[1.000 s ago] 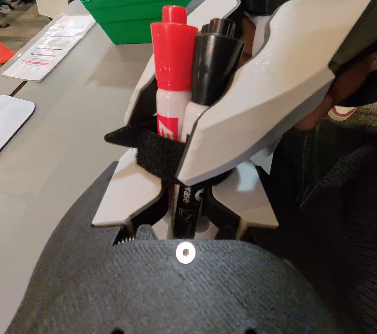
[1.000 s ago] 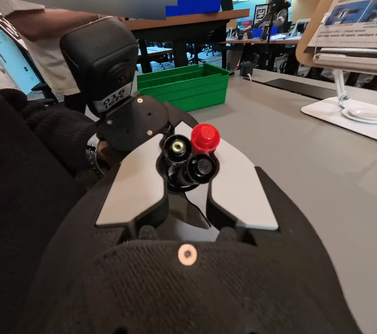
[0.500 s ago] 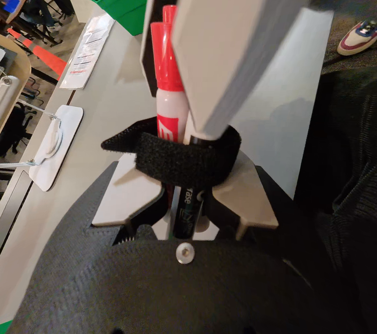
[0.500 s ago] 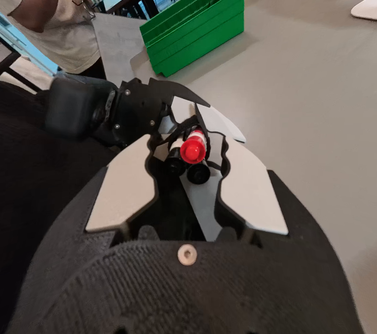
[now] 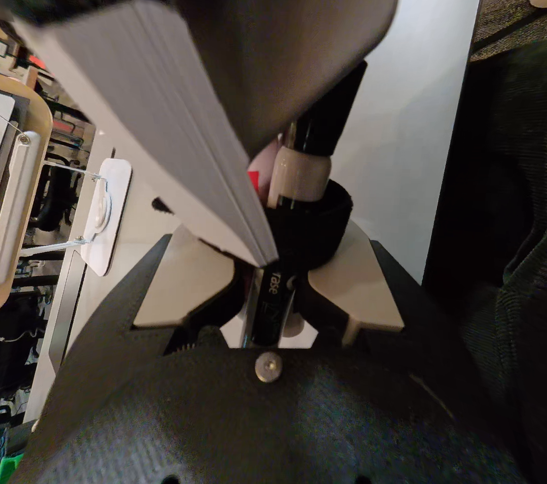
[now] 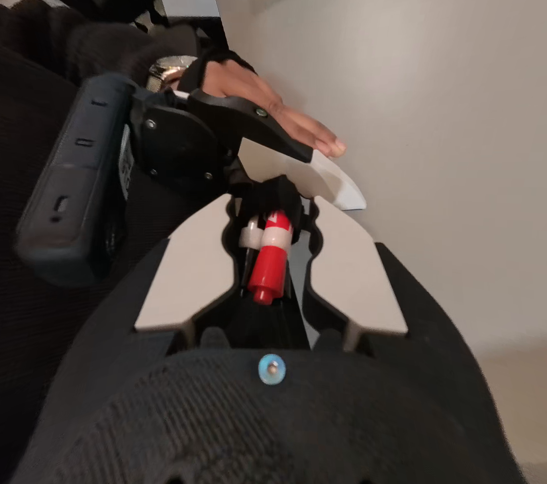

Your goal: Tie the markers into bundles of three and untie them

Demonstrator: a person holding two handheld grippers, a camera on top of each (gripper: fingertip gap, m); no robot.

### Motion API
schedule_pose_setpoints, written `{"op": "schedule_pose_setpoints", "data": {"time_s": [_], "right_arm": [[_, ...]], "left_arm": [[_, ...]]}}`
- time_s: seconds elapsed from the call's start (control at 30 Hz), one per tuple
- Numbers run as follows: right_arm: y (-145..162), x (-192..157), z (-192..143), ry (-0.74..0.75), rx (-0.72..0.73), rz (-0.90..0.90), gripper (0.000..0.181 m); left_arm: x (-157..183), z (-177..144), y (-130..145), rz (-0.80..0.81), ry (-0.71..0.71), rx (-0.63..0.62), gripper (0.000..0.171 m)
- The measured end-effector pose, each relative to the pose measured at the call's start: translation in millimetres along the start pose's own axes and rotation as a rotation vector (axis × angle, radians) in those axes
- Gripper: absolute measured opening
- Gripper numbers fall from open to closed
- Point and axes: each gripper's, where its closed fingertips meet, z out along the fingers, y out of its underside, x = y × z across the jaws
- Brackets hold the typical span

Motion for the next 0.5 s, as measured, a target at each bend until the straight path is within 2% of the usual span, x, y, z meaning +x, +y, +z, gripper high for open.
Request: {"op": "schedule_pose_setpoints", "data": {"time_s": [0.07, 0.4, 0.5], "right_arm": [[0.0, 1.0, 1.6, -0.003, -0.008, 0.007, 0.034], [-6.8, 9.8, -2.1, 0.071, 0.039, 0.039, 0.011], [-3.9, 7.7, -0.8, 0.077, 0.003, -0.004, 0.005]], "left_arm": [[-0.4, -0.7, 0.5, -0.001, 0.001, -0.001, 0.043], [-0.3, 1.0, 6.0, -0.028, 0.009, -0.039, 0.043], [3.5, 1.9, 5.7, -0.016, 0.018, -0.047, 0.043]]}}
